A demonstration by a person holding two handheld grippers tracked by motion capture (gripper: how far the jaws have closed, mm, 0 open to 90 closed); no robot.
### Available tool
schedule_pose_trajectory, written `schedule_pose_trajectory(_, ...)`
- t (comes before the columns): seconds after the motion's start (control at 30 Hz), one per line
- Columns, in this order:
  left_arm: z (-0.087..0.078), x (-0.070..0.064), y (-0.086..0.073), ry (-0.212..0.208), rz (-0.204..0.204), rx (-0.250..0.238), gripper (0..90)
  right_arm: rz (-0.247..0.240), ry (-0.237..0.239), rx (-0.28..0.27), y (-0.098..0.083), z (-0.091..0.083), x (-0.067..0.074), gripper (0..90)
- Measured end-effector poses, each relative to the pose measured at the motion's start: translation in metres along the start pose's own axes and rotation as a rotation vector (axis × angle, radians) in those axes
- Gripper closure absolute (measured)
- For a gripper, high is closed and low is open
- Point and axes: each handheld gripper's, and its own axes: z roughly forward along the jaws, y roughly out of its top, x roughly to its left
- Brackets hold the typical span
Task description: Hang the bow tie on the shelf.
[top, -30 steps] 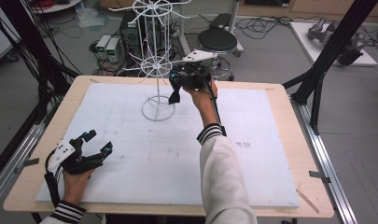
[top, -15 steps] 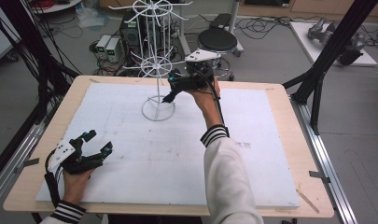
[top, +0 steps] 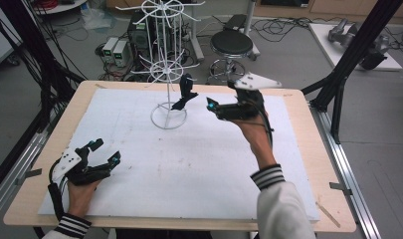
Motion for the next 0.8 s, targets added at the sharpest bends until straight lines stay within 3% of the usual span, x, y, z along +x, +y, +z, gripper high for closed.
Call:
schedule_pose_trajectory(0.03, 0.0, 0.0, 0.0, 0.0, 0.0, -0.001, 17.2, 0.006, -0.009, -0.021, -0.011, -0.022, 0.004, 11.2)
schedule_pose_trajectory(0.23, 0.0, -0.001, 0.0, 0.003, 0.002, -0.004, 17.2, 0.032, -0.057, -0.1, -0.043, -0.076, 0.016, 11.2)
schedule_pose_trajectory(0.37, 0.0, -0.001, 0.0, 0.004, 0.003, -0.003, 17.2, 0.045, -0.105, -0.133, -0.07, -0.1, 0.022, 11.2)
schedule_pose_trajectory(0.5, 0.0, -0.001, 0.0, 0.006, 0.003, -0.003, 17.2, 0.087, -0.149, -0.176, -0.104, -0.111, 0.025, 11.2)
schedule_pose_trajectory(0.67, 0.0, -0.001, 0.0, 0.006, 0.009, -0.002, 17.2, 0.13, -0.193, -0.253, -0.138, -0.111, 0.028, 11.2)
schedule_pose_trajectory(0.8, 0.0, -0.001, 0.0, 0.005, 0.008, -0.004, 17.2, 0.109, -0.216, -0.255, -0.158, -0.106, 0.031, 11.2)
